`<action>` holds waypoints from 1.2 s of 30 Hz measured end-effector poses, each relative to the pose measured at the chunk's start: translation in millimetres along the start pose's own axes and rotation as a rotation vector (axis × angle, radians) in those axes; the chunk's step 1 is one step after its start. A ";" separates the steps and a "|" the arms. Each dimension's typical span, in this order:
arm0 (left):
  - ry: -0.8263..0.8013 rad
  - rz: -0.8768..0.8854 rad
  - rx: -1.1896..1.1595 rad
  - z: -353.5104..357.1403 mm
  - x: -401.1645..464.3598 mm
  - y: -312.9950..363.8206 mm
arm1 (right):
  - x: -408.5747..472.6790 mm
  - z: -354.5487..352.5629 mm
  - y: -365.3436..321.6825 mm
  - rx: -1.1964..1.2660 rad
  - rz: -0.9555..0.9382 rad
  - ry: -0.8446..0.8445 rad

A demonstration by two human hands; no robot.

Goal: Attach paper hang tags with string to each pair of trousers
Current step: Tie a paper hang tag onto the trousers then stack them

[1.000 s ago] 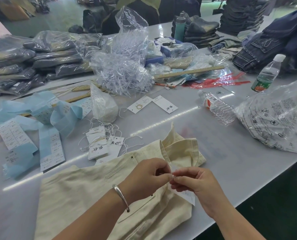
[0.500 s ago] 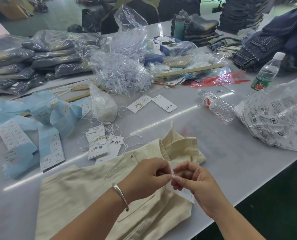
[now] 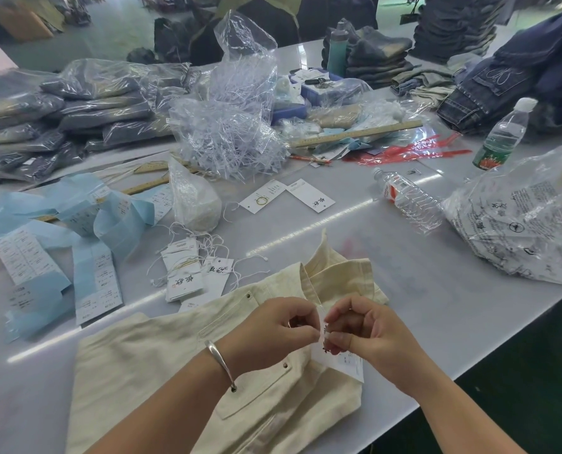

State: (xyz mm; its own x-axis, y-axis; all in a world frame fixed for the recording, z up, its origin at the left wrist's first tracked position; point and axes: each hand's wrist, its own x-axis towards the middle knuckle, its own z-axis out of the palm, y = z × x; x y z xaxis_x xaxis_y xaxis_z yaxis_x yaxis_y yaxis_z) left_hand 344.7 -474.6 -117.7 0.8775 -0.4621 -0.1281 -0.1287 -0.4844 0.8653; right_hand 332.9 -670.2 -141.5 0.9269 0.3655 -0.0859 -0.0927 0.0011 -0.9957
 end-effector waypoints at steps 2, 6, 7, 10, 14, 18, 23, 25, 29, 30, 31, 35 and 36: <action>0.031 -0.002 -0.029 -0.6 0.0 -0.5 | -0.8 0.4 -0.2 0.005 0.003 -0.008; 0.020 0.011 -0.017 0.0 0.7 0.8 | -3.3 3.7 0.0 -0.033 -0.020 0.015; 0.014 0.012 -0.006 0.1 1.5 0.7 | -3.4 4.7 -0.4 -0.063 -0.033 0.022; -0.004 0.010 0.016 -1.1 2.8 -0.2 | -2.7 6.9 -2.2 -0.137 -0.064 0.024; -0.016 0.011 0.005 -3.2 2.3 0.2 | -1.4 7.0 -4.7 -0.168 -0.084 0.055; -0.012 0.014 -0.034 -3.2 1.5 1.6 | -0.4 7.4 -4.6 -0.159 -0.095 0.073; -0.032 0.015 -0.034 -5.1 1.2 2.2 | -0.5 7.6 -0.2 -0.072 -0.079 0.070; -0.041 0.014 -0.041 -5.4 0.7 1.8 | -0.9 7.3 1.5 -0.039 -0.071 0.068; -0.041 0.007 -0.053 -4.9 0.3 0.1 | 0.3 5.8 3.5 -0.001 -0.062 0.054; -0.041 0.002 -0.063 -4.4 0.6 -0.2 | 0.4 5.4 3.8 0.017 -0.057 0.048; -0.040 -0.004 -0.079 -3.8 0.9 -0.5 | 0.8 5.2 4.2 0.038 -0.051 0.041; -0.048 -0.022 -0.139 -1.4 1.2 0.2 | 1.2 5.1 6.2 0.121 -0.025 0.032; -0.045 -0.021 -0.142 -0.8 1.0 1.2 | 1.3 5.5 7.1 0.151 -0.015 0.037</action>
State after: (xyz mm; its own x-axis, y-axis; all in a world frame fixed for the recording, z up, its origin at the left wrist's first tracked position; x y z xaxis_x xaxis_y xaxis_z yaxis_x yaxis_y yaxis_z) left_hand 345.8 -475.0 -116.5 0.8576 -0.4869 -0.1657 -0.0409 -0.3856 0.9218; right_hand 331.4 -664.6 -148.5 0.9409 0.3302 -0.0747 -0.1297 0.1477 -0.9805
